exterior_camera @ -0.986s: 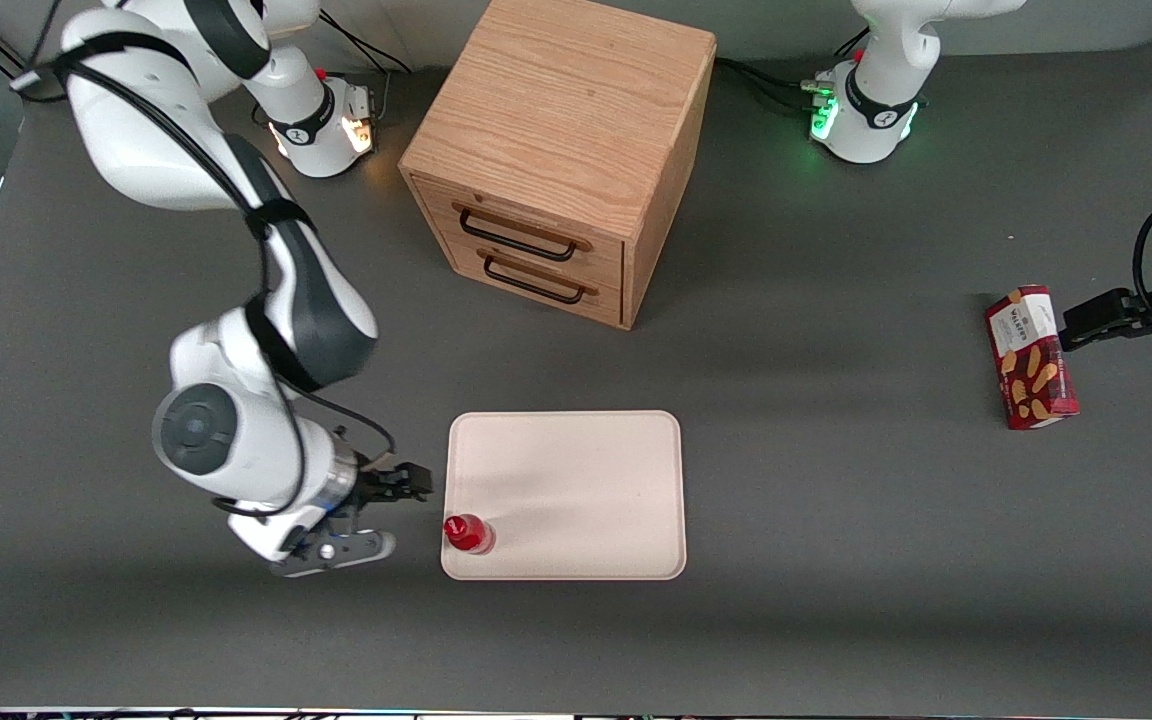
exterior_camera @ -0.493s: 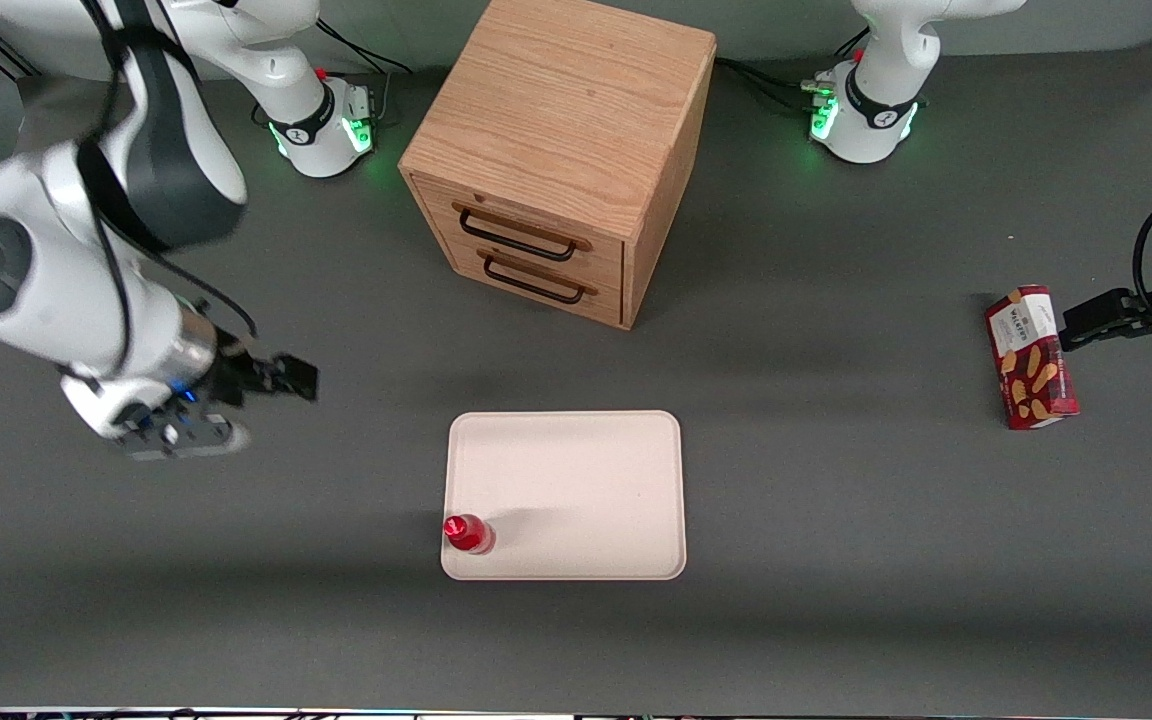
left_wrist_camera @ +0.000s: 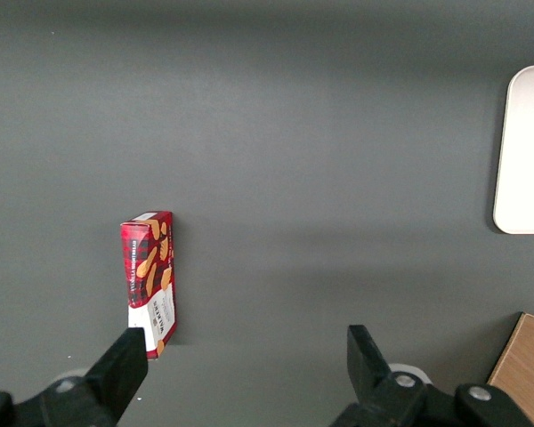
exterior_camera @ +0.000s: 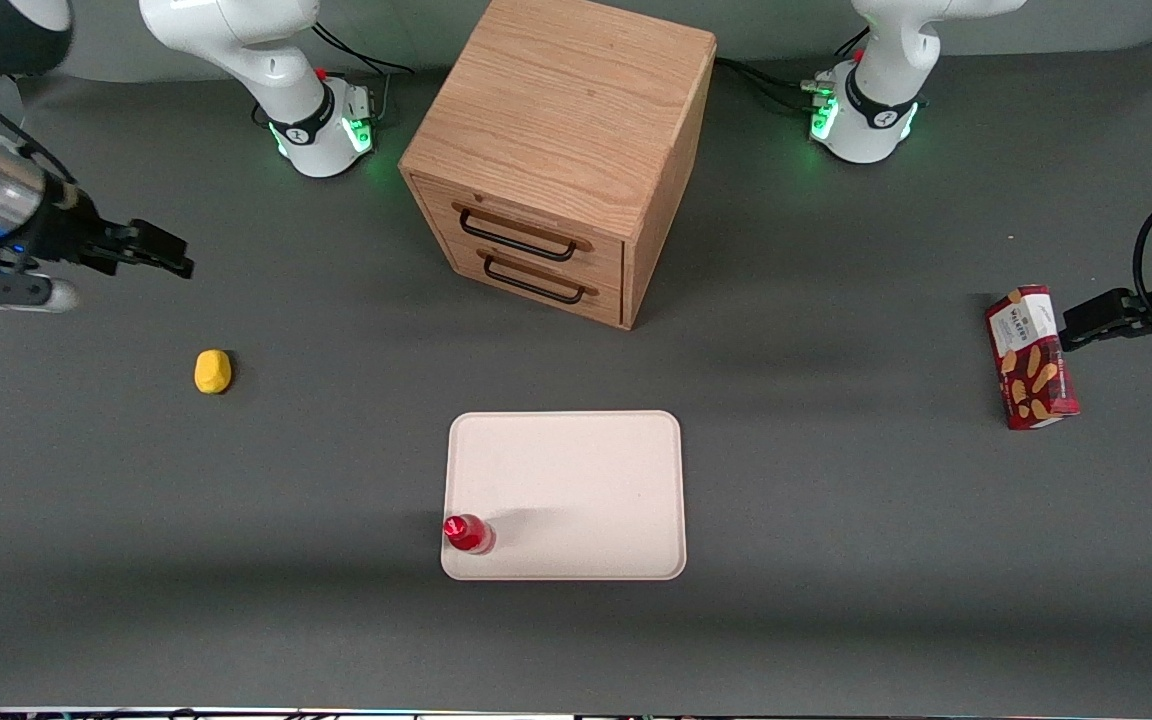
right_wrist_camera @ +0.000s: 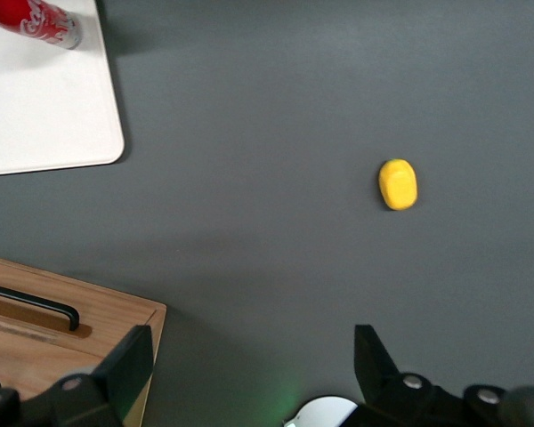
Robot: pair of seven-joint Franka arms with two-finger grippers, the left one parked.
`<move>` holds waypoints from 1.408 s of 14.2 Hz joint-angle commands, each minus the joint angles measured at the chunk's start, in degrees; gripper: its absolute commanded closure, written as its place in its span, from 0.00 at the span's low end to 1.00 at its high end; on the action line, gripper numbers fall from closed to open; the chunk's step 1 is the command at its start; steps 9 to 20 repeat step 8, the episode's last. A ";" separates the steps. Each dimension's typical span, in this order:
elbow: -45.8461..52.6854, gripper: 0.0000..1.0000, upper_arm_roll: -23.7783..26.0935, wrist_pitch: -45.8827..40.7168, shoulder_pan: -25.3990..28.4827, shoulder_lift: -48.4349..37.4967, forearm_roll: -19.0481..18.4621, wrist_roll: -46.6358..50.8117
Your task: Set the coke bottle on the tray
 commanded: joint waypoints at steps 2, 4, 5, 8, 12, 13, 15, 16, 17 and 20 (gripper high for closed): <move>0.72 0.00 -1.31 0.49 0.62 0.66 -2.30 -1.17; 2.57 0.00 -1.05 0.58 0.71 2.68 -4.09 -1.08; 2.84 0.00 -1.05 0.58 0.62 3.30 -4.08 -1.17; 5.03 0.00 -1.05 0.76 0.71 5.32 -3.91 -0.65; 5.03 0.00 -1.05 0.76 0.71 5.32 -3.91 -0.65; 5.03 0.00 -1.05 0.76 0.71 5.32 -3.91 -0.65; 5.03 0.00 -1.05 0.76 0.71 5.32 -3.91 -0.65; 5.03 0.00 -1.05 0.76 0.71 5.32 -3.91 -0.65; 5.03 0.00 -1.05 0.76 0.71 5.32 -3.91 -0.65; 5.03 0.00 -1.05 0.76 0.71 5.32 -3.91 -0.65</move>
